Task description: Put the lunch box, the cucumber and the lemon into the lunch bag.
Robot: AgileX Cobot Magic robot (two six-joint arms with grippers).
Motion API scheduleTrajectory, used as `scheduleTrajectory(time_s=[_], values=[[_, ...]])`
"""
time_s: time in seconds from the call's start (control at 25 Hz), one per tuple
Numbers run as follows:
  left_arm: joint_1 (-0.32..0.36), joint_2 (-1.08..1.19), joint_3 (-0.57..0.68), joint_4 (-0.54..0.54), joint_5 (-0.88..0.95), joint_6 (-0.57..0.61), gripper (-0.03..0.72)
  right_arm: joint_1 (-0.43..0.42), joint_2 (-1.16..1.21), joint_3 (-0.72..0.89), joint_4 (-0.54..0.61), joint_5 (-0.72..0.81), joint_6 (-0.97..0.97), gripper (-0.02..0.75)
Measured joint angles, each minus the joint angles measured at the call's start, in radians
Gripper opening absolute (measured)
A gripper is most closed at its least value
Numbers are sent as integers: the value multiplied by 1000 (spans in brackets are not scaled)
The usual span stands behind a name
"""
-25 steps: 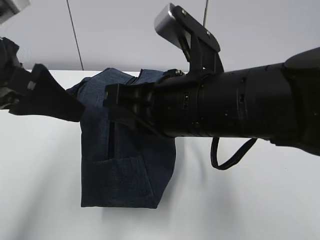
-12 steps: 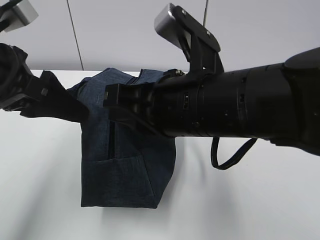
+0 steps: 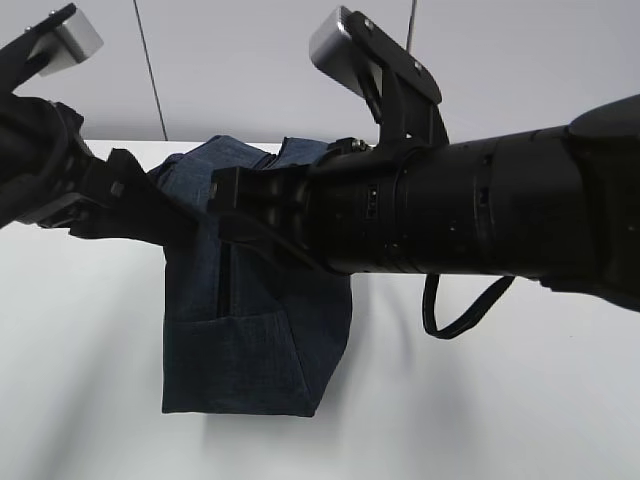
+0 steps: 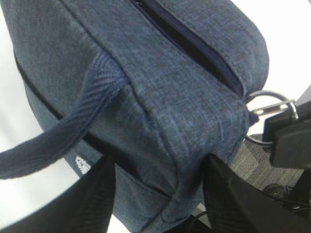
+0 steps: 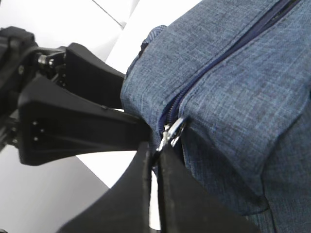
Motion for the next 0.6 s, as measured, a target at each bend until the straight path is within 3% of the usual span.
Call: scheduleTrajectory(time_s=[0.2, 0.28, 0.44, 0.6], values=[[-25, 32, 0, 0, -25, 2, 352, 0, 0, 0, 0, -1, 0, 0], [-29, 43, 0, -2, -27, 2, 279, 0, 0, 0, 0, -5, 0, 0], [-32, 48, 0, -8, -27, 15, 63, 0, 0, 2, 0, -11, 0, 0], [-32, 48, 0, -12, -31, 25, 3, 0, 0, 5, 0, -11, 0, 1]])
